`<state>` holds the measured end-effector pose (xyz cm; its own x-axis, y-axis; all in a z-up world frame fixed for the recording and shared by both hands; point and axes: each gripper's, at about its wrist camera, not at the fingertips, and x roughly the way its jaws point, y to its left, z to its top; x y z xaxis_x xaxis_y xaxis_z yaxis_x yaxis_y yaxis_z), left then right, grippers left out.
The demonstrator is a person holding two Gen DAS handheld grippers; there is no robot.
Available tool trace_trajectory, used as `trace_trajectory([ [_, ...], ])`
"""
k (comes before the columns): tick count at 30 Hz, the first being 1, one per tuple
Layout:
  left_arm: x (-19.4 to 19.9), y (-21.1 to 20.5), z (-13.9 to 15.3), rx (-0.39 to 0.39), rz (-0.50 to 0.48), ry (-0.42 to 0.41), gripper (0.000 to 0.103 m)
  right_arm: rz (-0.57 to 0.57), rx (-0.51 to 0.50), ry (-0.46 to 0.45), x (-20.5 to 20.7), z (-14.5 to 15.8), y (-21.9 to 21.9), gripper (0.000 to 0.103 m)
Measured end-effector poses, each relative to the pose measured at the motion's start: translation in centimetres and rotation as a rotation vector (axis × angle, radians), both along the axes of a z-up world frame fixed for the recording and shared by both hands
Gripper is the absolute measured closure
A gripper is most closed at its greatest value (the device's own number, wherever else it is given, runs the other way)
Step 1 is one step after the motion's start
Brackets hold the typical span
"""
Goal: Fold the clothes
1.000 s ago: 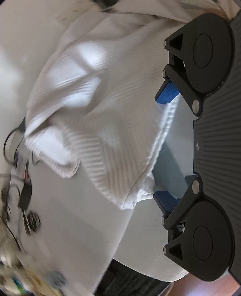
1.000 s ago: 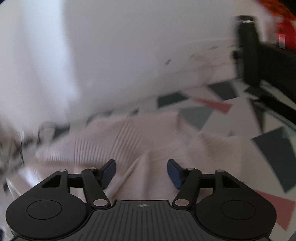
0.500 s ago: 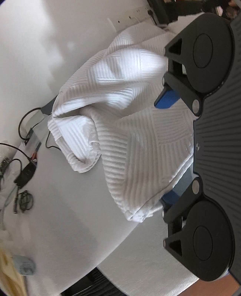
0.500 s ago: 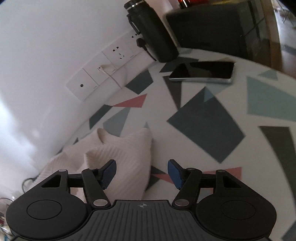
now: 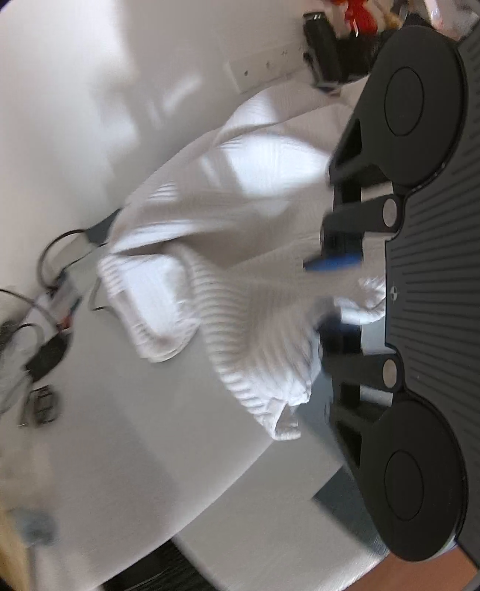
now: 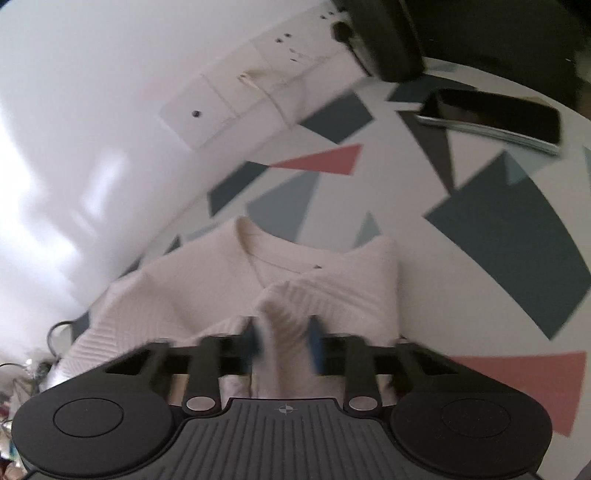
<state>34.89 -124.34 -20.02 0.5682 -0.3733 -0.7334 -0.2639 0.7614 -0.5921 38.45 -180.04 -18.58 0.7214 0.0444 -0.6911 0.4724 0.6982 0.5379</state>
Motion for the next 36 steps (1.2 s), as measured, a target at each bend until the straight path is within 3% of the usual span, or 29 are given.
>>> trace_trajectory([
  [5, -0.4, -0.4, 1.1, 0.097, -0.02, -0.068, 0.097, -0.054, -0.112, -0.072, -4.1, 2.2, -0.6, 0.099],
  [9, -2.0, 0.6, 3.0, 0.214, -0.035, -0.115, 0.097, -0.156, -0.151, -0.044, -8.8, 3.3, -2.1, 0.099],
  [14, -4.6, 2.0, 3.3, 0.265, -0.043, -0.044, 0.097, -0.217, -0.185, 0.044, -13.7, 2.7, -2.7, 0.099],
  [18, -6.1, 2.4, 3.5, 0.352, -0.053, 0.003, 0.097, -0.27, -0.159, 0.139, -15.8, 0.8, -2.3, 0.1],
  [21, -5.9, 2.9, 3.1, 0.357, -0.036, 0.042, 0.097, -0.275, -0.157, 0.183, -15.9, -0.2, -1.9, 0.099],
  [23, -4.9, 2.9, 2.6, 0.353, -0.052, 0.073, 0.093, -0.277, -0.16, 0.213, -15.4, -0.5, -1.6, 0.088],
  [24, -4.4, 2.7, 2.6, 0.359, -0.068, 0.078, 0.089, -0.28, -0.15, 0.223, -15.2, -0.3, -1.6, 0.074],
  [25, -4.0, 2.4, 3.0, 0.38, -0.088, 0.06, 0.08, -0.287, -0.146, 0.218, -15.2, 0.1, -1.4, 0.061],
  [29, -3.4, 1.3, 5.9, 0.482, -0.157, -0.065, 0.04, -0.312, -0.218, 0.152, -15.3, 3.1, 0.0, 0.037],
  [33, -3.3, 1.0, 8.9, 0.528, -0.226, -0.163, 0.031, -0.348, -0.226, 0.057, -15.9, 7.4, 1.1, 0.024],
  [36, -2.8, 1.3, 10.8, 0.541, -0.22, -0.208, 0.029, -0.353, -0.254, -0.04, -16.5, 11.0, 2.1, 0.018],
])
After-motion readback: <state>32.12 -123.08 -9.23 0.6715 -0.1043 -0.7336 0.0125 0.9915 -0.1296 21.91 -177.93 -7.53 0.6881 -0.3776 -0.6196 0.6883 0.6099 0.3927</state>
